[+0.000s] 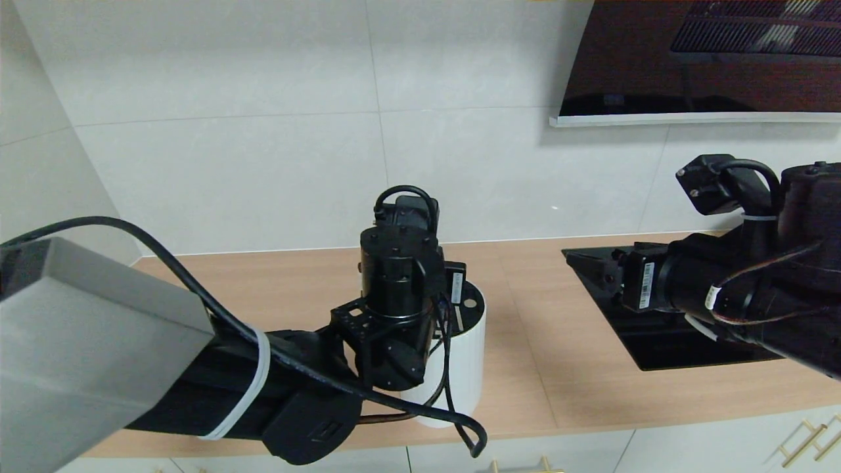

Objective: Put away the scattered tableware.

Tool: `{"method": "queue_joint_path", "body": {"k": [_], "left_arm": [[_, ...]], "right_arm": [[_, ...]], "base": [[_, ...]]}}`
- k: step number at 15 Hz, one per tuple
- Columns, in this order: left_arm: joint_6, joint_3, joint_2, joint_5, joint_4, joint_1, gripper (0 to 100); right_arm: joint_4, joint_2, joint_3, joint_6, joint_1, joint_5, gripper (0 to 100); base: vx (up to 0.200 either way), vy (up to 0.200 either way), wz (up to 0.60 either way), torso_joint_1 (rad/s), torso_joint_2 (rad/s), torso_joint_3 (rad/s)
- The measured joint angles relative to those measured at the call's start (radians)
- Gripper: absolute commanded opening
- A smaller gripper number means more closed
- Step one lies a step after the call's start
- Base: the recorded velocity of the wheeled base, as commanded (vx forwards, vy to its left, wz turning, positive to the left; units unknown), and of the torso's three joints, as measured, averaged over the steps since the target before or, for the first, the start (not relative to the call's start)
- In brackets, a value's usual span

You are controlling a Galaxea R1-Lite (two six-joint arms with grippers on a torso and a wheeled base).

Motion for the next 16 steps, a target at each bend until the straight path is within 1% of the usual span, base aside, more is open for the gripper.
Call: {"method": "queue_joint_path", "body": {"k": [6, 7, 14, 16], "left_arm": [[0.000, 0.020, 0.040, 0.000, 0.001, -0.008, 0], [0.000, 0.021, 0.041, 0.000, 0.000, -0.008, 100], [-0.003, 0.023, 0.038, 0.000, -0.006, -0.008, 100], [-0.002, 0.023, 0.019, -0.001, -0.031, -0.007, 100]], "right_arm": [[0.000, 0.005, 0.001, 0.000, 0.000, 0.000, 100], [0.000, 0.006, 0.001, 0.000, 0.000, 0.000, 100], [0.000, 0.011, 0.003, 0.000, 0.000, 0.000, 100], [-0.001, 0.012, 0.003, 0.001, 0.000, 0.000, 100]], "base": [[0.000, 0.000, 0.00, 0.000, 0.00, 0.000], [0.000, 0.000, 0.00, 0.000, 0.00, 0.000], [0.000, 0.000, 0.00, 0.000, 0.00, 0.000], [0.000, 0.000, 0.00, 0.000, 0.00, 0.000]]}}
